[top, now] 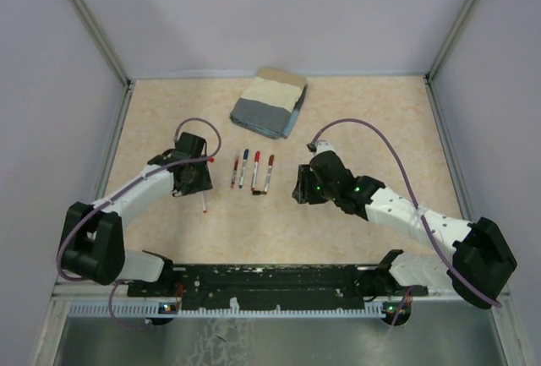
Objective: Insert the pens into the pen caps
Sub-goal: Pick up the pen from the center of the board.
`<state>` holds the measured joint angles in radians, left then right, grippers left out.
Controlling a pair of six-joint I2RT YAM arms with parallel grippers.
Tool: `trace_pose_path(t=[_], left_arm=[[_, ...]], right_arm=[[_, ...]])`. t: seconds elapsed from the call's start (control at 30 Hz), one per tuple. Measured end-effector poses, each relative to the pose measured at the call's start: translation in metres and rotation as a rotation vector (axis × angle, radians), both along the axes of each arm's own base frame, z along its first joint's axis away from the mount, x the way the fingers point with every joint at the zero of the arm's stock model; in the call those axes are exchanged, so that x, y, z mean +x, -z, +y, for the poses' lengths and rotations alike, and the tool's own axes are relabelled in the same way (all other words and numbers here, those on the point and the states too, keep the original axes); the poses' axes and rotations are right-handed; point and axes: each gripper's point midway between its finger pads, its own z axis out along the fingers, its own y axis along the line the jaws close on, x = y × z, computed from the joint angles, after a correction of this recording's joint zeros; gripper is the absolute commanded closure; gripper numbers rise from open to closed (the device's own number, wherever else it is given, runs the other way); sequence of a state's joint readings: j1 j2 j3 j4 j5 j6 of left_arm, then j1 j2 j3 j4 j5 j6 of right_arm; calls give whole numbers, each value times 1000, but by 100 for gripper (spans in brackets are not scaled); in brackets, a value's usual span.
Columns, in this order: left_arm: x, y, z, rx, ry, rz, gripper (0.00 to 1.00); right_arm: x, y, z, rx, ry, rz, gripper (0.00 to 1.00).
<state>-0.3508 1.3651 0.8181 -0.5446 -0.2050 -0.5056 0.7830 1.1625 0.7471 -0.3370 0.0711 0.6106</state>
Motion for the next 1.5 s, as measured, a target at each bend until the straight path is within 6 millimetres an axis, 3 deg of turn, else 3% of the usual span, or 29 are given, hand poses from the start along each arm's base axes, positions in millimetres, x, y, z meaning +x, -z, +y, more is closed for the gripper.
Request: trace_pose_path(t=[0.17,0.57,0.8,1.1,1.2,1.3,1.5], left_arm=[[-10,19,2,20,-15,87,48],[-21,40,4,34,-22,166,67],[-18,40,5,27,-30,161,87],[-15,37,-5,-20,16,148,91],[-12,25,-14,-71,62,112,91],[-4,-4,-34,-175,139,16,91],[11,-75,-96,-440,327,-189,91]], right_arm=[[-1,1,1,3,-8,8,60],[-2,1,2,4,-10,10,60],[-2,1,2,4,-12,11,60],[-2,1,2,6,-12,9,60],[0,-1,4,16,-12,1,59],[4,-8,11,51,-19,-20,55],[16,-44,46,242,-66,-100,43]])
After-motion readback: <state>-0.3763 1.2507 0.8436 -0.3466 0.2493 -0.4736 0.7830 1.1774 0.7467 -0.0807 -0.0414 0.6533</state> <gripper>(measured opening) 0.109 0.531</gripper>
